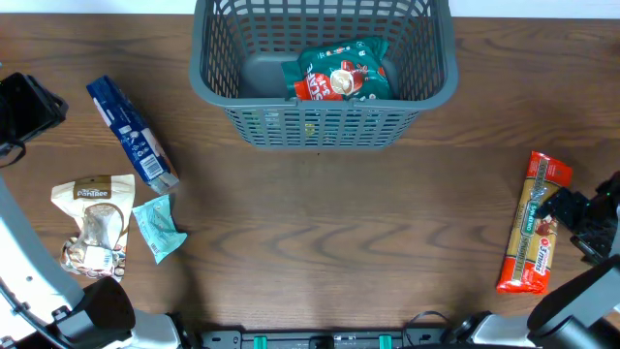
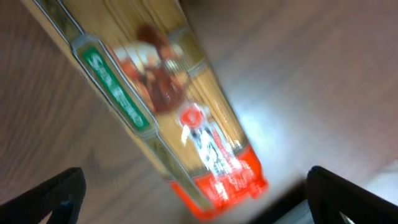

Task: Pack container
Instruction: 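Grasp the San Remo spaghetti packet with the right gripper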

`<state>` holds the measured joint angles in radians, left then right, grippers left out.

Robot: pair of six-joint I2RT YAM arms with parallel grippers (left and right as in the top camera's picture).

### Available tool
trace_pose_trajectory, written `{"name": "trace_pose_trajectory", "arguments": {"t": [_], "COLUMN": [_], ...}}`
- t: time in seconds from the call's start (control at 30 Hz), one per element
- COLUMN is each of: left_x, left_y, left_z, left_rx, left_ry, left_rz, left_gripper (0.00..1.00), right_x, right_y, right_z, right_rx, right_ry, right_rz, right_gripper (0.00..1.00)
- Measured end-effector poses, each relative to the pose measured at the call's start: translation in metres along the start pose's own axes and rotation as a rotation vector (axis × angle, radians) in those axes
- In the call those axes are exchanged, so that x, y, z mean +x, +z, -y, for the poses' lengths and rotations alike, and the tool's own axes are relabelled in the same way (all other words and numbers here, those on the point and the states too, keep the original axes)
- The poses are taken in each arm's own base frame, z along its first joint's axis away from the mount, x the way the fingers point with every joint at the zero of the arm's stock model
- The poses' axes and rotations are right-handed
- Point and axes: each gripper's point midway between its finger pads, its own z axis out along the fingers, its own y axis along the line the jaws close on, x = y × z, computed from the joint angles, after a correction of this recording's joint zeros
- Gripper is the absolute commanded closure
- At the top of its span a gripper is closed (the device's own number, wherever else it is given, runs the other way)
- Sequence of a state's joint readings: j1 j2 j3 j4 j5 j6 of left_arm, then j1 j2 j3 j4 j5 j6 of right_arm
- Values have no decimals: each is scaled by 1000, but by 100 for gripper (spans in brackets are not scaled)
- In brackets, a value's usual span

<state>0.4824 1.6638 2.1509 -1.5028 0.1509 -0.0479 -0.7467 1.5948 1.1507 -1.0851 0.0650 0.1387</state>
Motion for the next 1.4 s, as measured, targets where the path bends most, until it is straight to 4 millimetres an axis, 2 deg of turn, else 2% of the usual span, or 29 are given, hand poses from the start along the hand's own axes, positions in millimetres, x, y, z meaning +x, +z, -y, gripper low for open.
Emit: {"name": "trace_pose_trajectory", "arguments": {"t": [0.2, 0.47, 0.73, 0.8, 0.93, 0.97, 1.03, 1.07, 1.1, 1.17, 1.3, 1.4], "left_x": [0, 0, 0, 0, 0, 0, 0, 0, 0, 0, 0, 0], "left_y": [0, 0, 0, 0, 0, 0, 0, 0, 0, 0, 0, 0], "left_z": [0, 0, 0, 0, 0, 0, 0, 0, 0, 0, 0, 0], "left_rx": [0, 0, -1, -1, -1, 0, -1, -1, 0, 0, 0, 0], "left_ry": [0, 0, 0, 0, 0, 0, 0, 0, 0, 0, 0, 0], "left_rz": [0, -1, -1, -1, -1, -1, -1, -1, -1, 0, -1, -1], "left_gripper": [42, 42, 42, 41, 42, 42, 42, 42, 42, 42, 42, 42], "right_x": [-23, -28, -41, -41, -43, -43, -43, -43, -44, -47, -48, -45], "right_y": [24, 61, 80, 82, 83, 83, 83, 82, 79, 72, 70, 67], "right_z": [-13, -35, -54, -55, -57, -57, -57, -57, -57, -59, -62, -72], "right_rx": [-23, -53, -63, -62, -64, -63, -64, -63, -62, -70, -73, -102], "right_ry": [-76, -203, -276, -289, -302, -301, -308, -310, -313, -306, -313, -331], "right_rz": [34, -12, 19, 19, 26, 27, 27, 31, 37, 59, 64, 54], "right_gripper": [1, 1, 3, 14, 42, 60, 88, 96, 99, 99, 99, 99]}}
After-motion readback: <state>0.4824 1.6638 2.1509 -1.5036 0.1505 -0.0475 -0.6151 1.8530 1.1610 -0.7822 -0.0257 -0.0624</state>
